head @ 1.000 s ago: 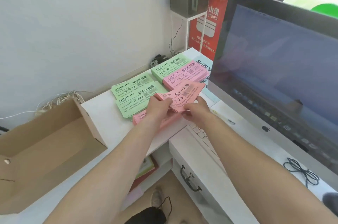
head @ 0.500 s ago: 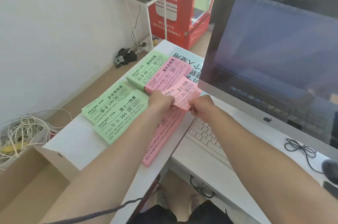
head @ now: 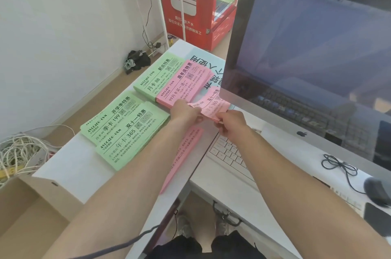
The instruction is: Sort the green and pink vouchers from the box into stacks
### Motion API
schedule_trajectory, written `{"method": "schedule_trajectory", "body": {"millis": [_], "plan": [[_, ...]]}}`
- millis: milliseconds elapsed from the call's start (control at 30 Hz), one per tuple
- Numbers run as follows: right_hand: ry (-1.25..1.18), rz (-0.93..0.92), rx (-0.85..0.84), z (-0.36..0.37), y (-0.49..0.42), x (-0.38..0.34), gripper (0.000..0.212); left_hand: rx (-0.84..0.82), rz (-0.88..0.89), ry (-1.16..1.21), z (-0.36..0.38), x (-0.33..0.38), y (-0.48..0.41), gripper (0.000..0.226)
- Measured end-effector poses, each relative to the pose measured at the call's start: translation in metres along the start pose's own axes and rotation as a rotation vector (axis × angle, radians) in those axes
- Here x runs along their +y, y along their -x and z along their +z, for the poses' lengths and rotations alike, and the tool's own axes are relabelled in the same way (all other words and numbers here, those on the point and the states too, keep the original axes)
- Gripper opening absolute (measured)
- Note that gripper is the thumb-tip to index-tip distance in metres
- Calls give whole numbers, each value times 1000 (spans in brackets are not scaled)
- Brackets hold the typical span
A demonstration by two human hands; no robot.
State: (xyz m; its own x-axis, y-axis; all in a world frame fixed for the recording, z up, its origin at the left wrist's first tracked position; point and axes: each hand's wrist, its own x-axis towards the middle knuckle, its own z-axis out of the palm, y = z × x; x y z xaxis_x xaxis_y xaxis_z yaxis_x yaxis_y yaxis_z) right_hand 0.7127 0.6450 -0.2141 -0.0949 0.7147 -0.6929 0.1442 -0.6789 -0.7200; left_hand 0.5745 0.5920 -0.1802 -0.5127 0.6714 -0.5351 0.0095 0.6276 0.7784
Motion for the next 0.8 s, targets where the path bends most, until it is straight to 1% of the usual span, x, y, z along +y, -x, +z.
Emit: {"method": "schedule_trajectory", "body": {"millis": [67, 133, 167, 233, 367, 433, 500, 533, 600, 667, 700, 800], "plan": [[36, -29, 20, 1, -7, 2, 20, 63, 41, -46, -9, -6, 1, 7], [100, -64, 63, 3, -14, 5, 23, 101, 60, -85, -19, -14, 0, 22], [149, -80, 88, 4, -15, 6, 23, 113, 79, -110, -24, -17, 0, 22], [253, -118, 131, 8, -20, 10, 23, 147, 146, -203, -29, -22, -2, 14], [472, -194, 213, 19, -30, 11, 27, 188, 215, -402, -34, -28, 1, 12], [555, -226, 208, 23, -28, 9, 31, 194, 236, -442, -35, -29, 2, 14], [641, -236, 178, 25, -25, 8, 29, 192, 247, -473, -35, -30, 3, 14], [673, -239, 161, 26, -26, 9, 23, 191, 249, -479, -35, -31, 1, 14], [729, -239, 145, 27, -25, 9, 3, 190, 255, -484, -36, -30, 1, 14], [800, -242, 143, 27, -25, 8, 18, 177, 250, -480, -38, -31, 0, 14], [828, -248, 144, 26, -23, 8, 22, 171, 253, -485, -39, -31, 3, 15], [894, -292, 129, 26, -18, 9, 24, 179, 277, -513, -41, -29, 4, 17]]}}
